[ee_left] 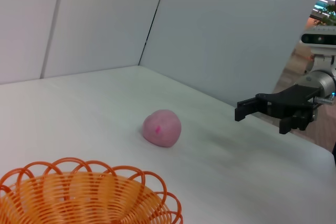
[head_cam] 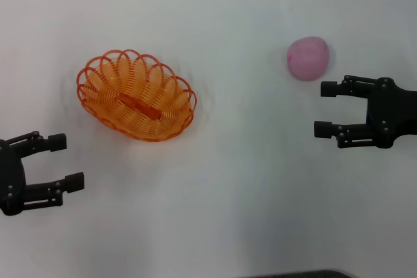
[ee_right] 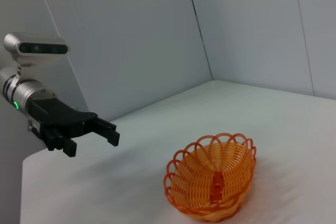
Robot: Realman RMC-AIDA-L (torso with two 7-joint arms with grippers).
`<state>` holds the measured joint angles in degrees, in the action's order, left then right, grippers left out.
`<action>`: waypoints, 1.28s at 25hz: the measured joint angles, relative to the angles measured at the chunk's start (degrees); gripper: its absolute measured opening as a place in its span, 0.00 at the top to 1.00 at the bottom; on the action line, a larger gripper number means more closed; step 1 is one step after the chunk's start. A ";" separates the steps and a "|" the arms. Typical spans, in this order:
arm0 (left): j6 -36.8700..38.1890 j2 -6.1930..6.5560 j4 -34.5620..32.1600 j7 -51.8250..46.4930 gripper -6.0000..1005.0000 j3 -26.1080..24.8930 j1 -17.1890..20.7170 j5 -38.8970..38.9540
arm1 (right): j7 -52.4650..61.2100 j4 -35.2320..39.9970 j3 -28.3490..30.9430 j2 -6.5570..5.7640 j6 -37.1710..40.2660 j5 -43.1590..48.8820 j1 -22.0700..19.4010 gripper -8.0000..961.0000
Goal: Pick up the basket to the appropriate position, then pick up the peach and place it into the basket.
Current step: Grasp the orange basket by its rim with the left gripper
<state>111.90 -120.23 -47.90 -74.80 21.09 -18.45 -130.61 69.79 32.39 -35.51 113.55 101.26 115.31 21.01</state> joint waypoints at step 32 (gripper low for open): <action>2.61 0.99 -3.01 -6.73 0.13 -0.58 -2.69 1.45 | -0.03 0.06 0.00 0.00 -0.05 0.00 0.20 0.06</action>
<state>114.51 -119.24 -50.91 -81.53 20.51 -21.14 -129.15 69.76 32.45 -35.51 113.55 101.21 115.31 21.21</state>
